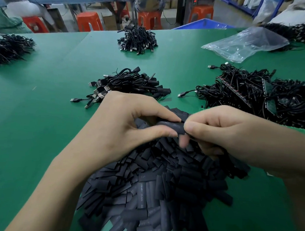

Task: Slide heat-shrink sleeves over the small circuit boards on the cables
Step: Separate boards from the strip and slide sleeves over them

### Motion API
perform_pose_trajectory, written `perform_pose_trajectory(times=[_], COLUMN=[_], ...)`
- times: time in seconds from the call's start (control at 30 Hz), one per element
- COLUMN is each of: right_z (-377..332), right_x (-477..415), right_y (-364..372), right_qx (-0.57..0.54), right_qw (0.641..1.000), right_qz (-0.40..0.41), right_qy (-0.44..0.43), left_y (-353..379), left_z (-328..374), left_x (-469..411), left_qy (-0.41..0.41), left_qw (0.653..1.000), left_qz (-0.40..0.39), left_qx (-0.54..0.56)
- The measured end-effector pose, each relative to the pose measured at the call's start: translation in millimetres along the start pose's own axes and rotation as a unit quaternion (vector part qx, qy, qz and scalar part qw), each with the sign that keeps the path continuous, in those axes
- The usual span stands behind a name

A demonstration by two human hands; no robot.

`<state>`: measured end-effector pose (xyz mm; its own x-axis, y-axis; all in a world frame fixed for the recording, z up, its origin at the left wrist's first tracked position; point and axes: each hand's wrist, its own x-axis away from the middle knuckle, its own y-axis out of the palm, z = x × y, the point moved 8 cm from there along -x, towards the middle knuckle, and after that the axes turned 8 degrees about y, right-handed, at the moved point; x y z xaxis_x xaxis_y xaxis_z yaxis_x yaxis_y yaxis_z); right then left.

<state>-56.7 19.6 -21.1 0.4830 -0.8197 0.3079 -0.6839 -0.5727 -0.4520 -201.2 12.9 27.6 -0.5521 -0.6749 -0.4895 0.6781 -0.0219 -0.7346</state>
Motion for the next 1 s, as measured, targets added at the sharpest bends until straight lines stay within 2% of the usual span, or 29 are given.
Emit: perform_pose_trajectory(times=[0.13,0.3,1.0], right_z=[-3,-8,-9], right_x=[4,7,7], right_y=[-13,-17,-14], right_qx=[-0.085,-0.092,-0.101], right_qw=[0.995,0.992,0.992], right_qz=[0.021,0.023,0.026], right_qy=[-0.044,-0.087,-0.069], left_y=[-10,-10,-2], left_z=[-2,1,6], left_x=[2,2,2], left_qy=[-0.009,-0.004,0.031], left_qw=[0.999,0.997,0.997], left_qz=[0.047,0.074,0.069], left_qx=[-0.011,-0.009,-0.002])
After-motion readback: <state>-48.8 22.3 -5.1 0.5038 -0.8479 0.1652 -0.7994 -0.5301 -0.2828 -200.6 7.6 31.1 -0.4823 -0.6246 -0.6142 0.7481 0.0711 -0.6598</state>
